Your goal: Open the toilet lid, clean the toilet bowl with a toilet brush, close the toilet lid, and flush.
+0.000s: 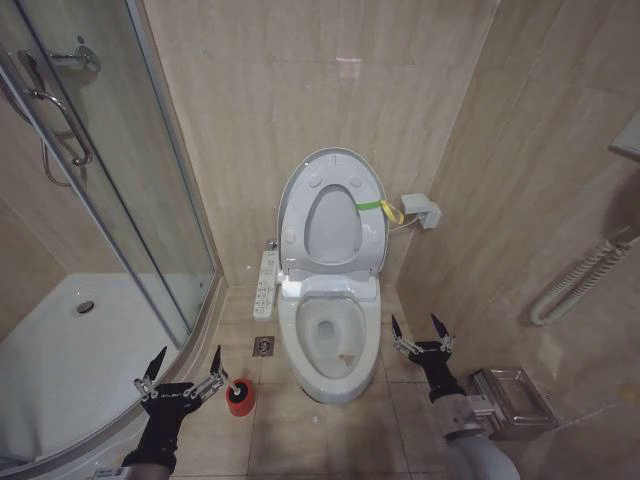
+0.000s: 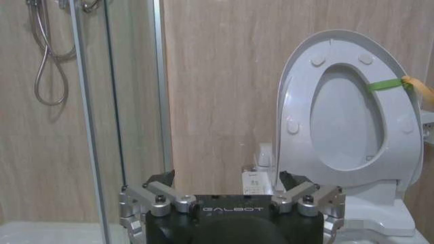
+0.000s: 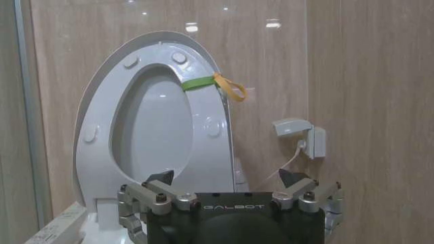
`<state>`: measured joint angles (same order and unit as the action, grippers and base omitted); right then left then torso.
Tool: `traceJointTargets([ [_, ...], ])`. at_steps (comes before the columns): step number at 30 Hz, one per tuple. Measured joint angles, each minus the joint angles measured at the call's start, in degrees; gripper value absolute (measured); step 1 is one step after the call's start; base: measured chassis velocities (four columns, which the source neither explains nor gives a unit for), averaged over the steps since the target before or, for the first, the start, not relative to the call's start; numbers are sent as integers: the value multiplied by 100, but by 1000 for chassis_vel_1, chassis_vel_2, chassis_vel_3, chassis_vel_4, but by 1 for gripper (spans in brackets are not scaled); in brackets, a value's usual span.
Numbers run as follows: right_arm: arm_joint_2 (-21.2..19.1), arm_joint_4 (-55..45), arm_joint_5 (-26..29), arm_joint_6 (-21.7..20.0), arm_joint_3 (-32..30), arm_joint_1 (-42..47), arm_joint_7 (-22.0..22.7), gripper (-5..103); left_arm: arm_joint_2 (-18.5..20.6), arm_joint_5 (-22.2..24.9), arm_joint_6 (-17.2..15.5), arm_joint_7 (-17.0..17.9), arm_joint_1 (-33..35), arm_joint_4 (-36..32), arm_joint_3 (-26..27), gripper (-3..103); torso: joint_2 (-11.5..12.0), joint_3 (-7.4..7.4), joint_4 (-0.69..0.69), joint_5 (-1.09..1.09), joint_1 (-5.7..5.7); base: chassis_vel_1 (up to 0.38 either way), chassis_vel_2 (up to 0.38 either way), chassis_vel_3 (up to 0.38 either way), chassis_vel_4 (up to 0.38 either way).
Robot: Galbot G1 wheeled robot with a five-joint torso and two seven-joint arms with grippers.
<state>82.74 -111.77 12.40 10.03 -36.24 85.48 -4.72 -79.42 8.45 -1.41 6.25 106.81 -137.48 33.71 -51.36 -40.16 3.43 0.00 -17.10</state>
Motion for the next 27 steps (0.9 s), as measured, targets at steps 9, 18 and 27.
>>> traceJointTargets([
  [9, 0, 0, 0, 0, 0, 0, 0, 100, 0, 0, 0, 0, 0, 0, 0, 100, 0, 0, 0, 0, 0, 0, 0, 0, 0],
  [18, 0, 0, 0, 0, 0, 0, 0, 100, 0, 0, 0, 0, 0, 0, 0, 100, 0, 0, 0, 0, 0, 0, 0, 0, 0],
  [27, 0, 0, 0, 0, 0, 0, 0, 100, 0, 0, 0, 0, 0, 0, 0, 100, 0, 0, 0, 0, 0, 0, 0, 0, 0],
])
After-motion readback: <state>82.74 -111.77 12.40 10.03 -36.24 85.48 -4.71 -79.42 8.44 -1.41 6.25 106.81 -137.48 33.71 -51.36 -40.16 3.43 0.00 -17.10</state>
